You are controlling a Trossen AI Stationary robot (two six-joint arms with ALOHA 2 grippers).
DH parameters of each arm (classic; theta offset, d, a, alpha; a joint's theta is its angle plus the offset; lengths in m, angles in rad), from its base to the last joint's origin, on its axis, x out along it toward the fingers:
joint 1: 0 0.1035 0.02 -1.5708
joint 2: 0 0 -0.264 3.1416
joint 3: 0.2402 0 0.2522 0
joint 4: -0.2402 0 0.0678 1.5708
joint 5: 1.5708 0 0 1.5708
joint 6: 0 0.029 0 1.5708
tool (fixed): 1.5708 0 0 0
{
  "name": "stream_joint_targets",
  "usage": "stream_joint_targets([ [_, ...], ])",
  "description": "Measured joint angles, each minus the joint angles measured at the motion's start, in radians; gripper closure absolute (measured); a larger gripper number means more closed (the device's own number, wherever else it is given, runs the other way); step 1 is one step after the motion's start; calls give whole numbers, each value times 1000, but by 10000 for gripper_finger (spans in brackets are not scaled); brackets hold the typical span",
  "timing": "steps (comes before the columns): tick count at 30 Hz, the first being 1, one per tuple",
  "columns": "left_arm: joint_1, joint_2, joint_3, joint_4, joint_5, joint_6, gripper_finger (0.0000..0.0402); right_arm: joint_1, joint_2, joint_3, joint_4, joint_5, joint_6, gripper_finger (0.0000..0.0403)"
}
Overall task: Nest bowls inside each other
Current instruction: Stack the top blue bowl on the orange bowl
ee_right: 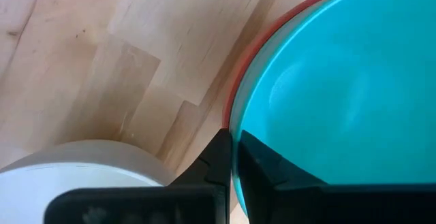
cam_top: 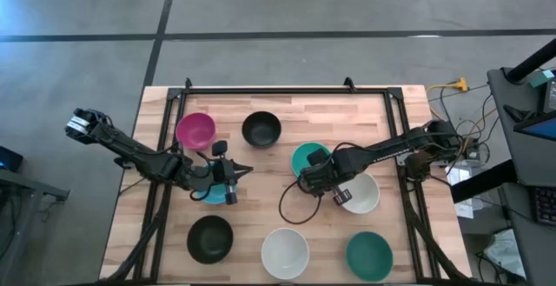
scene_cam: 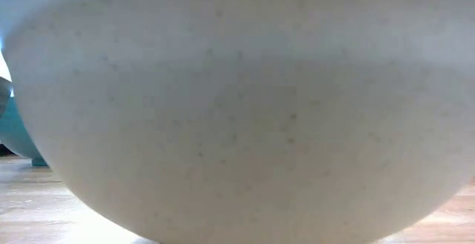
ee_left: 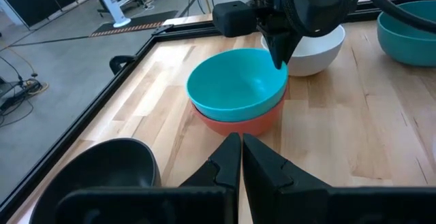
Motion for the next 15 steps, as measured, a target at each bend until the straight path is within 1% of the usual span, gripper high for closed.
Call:
stream_joint_targets([
  [15, 0, 0, 1, 0, 2, 0, 402, 1, 0, -42, 47, 0, -17, 390],
])
